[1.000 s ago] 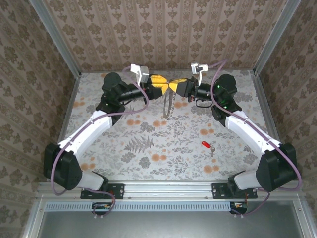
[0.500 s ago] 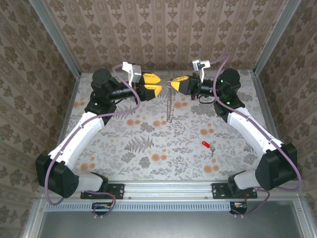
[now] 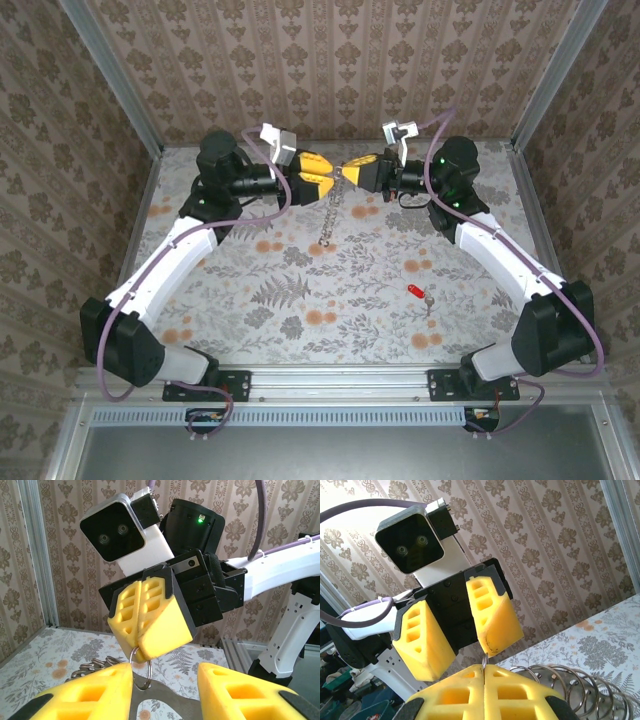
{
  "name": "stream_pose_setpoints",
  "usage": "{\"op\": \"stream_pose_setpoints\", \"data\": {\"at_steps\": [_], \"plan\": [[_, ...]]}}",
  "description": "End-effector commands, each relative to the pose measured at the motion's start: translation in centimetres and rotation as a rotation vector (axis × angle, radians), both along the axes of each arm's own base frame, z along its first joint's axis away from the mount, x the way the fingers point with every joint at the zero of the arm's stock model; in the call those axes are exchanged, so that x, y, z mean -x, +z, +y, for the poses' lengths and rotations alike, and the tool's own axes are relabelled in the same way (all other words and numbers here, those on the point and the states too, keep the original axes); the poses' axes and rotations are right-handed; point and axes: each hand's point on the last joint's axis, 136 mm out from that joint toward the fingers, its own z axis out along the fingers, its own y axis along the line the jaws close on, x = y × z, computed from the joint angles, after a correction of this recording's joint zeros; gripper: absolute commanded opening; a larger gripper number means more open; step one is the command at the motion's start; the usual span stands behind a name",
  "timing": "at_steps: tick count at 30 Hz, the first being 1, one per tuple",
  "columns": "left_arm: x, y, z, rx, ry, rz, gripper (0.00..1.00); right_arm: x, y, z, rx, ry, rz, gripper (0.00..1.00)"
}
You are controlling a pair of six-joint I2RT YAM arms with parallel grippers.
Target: Put the keys on the keyring
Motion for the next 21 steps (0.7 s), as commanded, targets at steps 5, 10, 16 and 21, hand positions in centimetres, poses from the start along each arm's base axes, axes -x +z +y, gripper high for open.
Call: {"op": "stream_pose_setpoints", "data": {"at_steps": [5,10,16,21], "plan": [[-0.4,1.2,-0.6,0.034,-0.029,0.027,0.34,0.7,1.9,-0.3,-0.021,0.002,-0.098,0.00],[-1.5,1.2,-1.0,0.073,-0.025,0.107,0.29,0.5,2.1,-0.4,-0.033,-0.020,-0.104,0.00],[-3.2,2.5,-0.4,0.235,-0.021,0.210,0.21,-0.1,2.4,-0.7,-0.063,-0.062,-0.105,0.00],[-4.5,3.2,0.6,0.355,-0.060,0.316,0.21,-0.6,2.5,-0.9,-0.082,-0.092,-0.098,0.00]]}}
